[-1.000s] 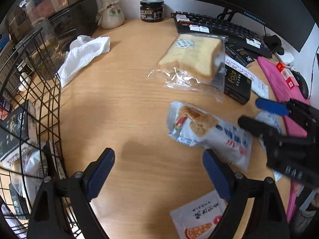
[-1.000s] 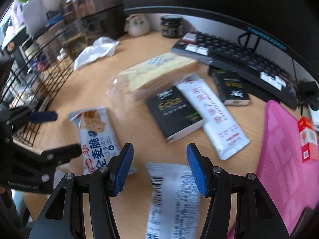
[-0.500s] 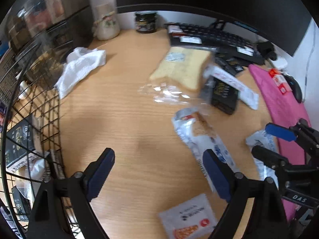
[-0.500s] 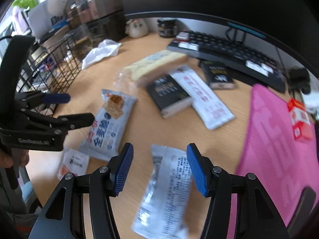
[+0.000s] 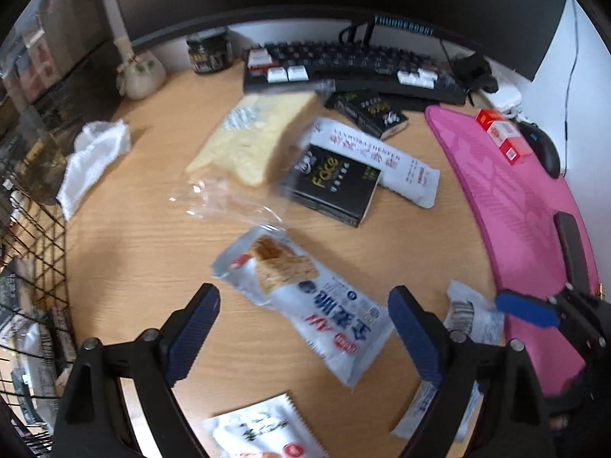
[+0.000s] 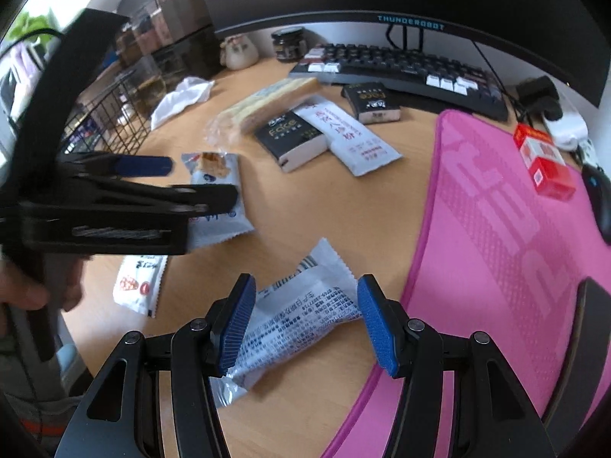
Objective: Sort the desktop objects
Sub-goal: 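Lower both grippers onto the Aji packet and the white wrapped packet, then grasp the Aji biscuit packet with the left gripper while the right grasps the white packet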
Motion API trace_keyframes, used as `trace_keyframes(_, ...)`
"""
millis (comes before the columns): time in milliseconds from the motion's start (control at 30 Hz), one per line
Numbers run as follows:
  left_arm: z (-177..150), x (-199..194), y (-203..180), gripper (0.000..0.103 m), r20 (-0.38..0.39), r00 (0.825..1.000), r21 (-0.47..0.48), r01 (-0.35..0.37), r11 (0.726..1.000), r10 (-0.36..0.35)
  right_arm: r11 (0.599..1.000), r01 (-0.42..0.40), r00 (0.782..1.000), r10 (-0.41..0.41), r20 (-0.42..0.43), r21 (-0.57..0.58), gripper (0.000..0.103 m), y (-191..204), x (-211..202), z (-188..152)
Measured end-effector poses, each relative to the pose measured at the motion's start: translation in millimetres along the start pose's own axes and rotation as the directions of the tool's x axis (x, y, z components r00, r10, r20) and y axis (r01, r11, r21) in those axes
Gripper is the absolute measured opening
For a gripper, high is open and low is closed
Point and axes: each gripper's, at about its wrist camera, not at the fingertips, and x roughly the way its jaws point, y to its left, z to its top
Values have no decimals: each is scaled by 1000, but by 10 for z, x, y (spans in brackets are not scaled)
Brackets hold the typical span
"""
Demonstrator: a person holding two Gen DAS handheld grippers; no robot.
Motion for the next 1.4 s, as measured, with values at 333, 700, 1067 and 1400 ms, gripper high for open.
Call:
trace_keyframes(333,-156,140,145,90,-49,999,-1,2,1000,-2,999,31,999,-29,-35,30,56,-91,-81,-72)
trace_keyframes(700,-378,22,220,90,5,997,70,80,994,-80,990,10,997,2,-79,141,70,75,21,-257)
trace_keyframes(1067,-357,34,414,90,-15,997,50,81,995,-80,994,91,995,-88,-57,60,71,374,332,22)
trace_keyframes(1400,-266,118,247,90,30,999,111,31,993,-35,986,165,986,-165,-35,-24,71,240,326,-45)
